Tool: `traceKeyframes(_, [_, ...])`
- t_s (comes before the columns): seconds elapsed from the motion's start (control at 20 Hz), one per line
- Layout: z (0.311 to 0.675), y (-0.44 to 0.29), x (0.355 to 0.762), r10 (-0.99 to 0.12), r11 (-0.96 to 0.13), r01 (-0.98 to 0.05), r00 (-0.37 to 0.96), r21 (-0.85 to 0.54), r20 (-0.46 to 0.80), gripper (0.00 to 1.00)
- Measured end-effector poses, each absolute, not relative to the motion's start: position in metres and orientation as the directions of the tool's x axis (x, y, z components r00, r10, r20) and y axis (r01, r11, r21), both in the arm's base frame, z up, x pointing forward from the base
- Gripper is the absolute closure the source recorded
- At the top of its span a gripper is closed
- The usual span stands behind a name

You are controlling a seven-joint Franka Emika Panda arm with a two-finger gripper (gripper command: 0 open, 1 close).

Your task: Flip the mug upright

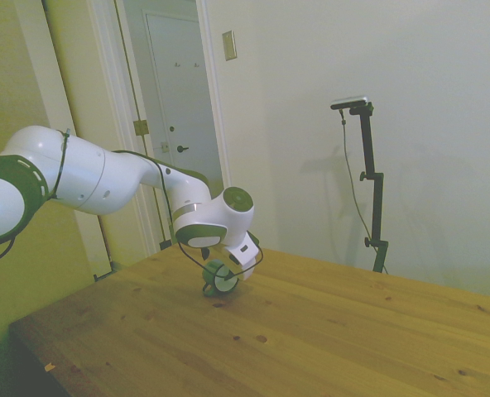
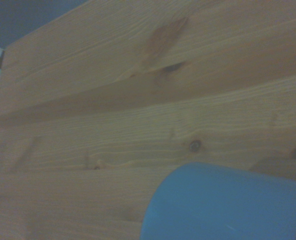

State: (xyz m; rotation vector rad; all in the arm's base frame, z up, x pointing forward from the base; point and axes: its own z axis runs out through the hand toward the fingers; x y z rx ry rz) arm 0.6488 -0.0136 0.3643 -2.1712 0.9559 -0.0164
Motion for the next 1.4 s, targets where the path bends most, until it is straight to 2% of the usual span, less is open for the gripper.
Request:
traceKeyframes(0.4, [0.367,-0.003,0.655,-0.571,-0.438,-0.586,0.767,-0.682,-0.292,0.00])
traceKeyframes(0.75, [0.348,-0.006,0.667,-0.516,-0.430,-0.563,0.795,-0.706,-0.319,0.00])
traceKeyframes(0.8, [0.346,-0.005,0.668,-0.506,-0.433,-0.558,0.801,-0.708,-0.321,1.00])
traceKeyframes(1.4, [0.349,0.003,0.666,-0.457,-0.457,-0.512,0.837,-0.728,-0.302,1.00])
